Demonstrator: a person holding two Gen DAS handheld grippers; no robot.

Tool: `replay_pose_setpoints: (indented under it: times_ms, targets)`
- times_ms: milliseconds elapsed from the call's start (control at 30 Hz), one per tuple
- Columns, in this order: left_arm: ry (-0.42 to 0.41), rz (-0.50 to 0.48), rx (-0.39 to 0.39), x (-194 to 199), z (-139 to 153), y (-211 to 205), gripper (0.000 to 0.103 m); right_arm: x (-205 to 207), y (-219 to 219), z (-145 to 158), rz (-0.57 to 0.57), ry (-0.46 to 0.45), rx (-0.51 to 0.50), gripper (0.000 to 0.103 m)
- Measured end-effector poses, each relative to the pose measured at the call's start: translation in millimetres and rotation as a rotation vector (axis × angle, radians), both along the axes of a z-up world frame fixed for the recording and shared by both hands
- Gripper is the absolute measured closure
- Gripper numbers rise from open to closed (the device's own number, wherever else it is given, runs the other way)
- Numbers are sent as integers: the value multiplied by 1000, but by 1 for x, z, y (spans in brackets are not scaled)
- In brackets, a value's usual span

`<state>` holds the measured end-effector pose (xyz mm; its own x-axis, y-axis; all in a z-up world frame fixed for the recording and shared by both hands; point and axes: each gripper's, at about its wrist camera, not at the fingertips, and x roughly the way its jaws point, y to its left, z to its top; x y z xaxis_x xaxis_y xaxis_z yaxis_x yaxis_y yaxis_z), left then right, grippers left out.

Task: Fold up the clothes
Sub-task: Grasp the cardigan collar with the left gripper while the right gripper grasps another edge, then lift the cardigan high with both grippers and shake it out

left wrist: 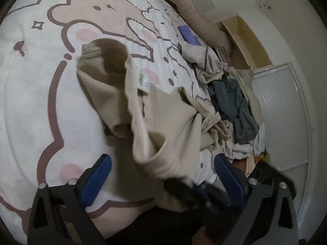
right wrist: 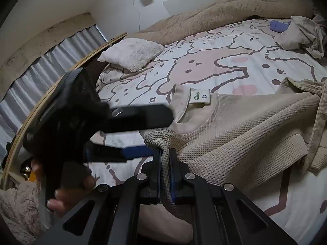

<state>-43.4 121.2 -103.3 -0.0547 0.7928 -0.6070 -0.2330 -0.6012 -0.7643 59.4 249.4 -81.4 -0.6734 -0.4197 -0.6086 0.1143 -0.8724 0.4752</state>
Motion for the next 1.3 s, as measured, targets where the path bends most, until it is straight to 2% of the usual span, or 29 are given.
replay_pose_setpoints:
  times_ms: [33, 100, 133, 200, 233, 300, 400, 467, 567, 667, 700, 733, 833, 900, 967, 1067, 1133, 1300]
  targets:
    - [-8, -5, -10, -1, 0, 3, 24, 0, -1, 0, 1, 0, 6, 95]
    - [-34, -27, -17, -2, -4, 6, 42, 0, -3, -1, 3, 1, 18, 95]
    - [-52, -39, -21, -2, -8, 8, 45, 0, -4, -1, 5, 1, 26, 95]
    - [-88, -62, -32, 0, -15, 12, 62, 1, -7, -1, 6, 2, 46, 95]
    - [-104, -73, -38, 1, -19, 14, 65, 1, -9, -1, 8, 2, 55, 95]
    - [-119, -71, -37, 2, -22, 13, 80, 1, -14, -5, 20, -25, 77, 95]
    - [-130, -51, -31, 1, -24, 5, 89, 5, -23, -4, 25, -25, 127, 95]
    - [-132, -29, -27, 0, -25, -1, 96, 11, -26, -1, 10, -32, 151, 92]
    - [5, 28, -110, 2, -11, -14, 97, 25, -29, 5, 4, -84, 206, 86]
    - [199, 39, -209, 18, 7, -16, 97, 43, -13, 21, -41, -137, 286, 59]
    - [269, 29, -248, 26, 12, -13, 97, 46, -5, 32, -68, -127, 320, 44]
    - [332, 10, -282, 37, 15, -8, 97, 44, 2, 47, -81, -99, 352, 38]
    - [518, -56, -380, 72, 20, 11, 97, 24, 13, 89, -64, -33, 436, 37]
    - [572, -93, -406, 87, 17, 19, 97, -17, 3, 114, 19, -26, 485, 37]
    - [609, -116, -425, 97, 14, 25, 97, -57, -22, 117, 146, -71, 537, 37]
    - [616, -121, -427, 101, 10, 28, 97, -121, -76, 87, 352, -203, 688, 37]
    - [619, -117, -425, 103, 9, 29, 97, -156, -109, 54, 470, -311, 763, 37]
    - [590, -112, -393, 101, 6, 26, 97, -194, -143, -24, 552, -511, 876, 38]
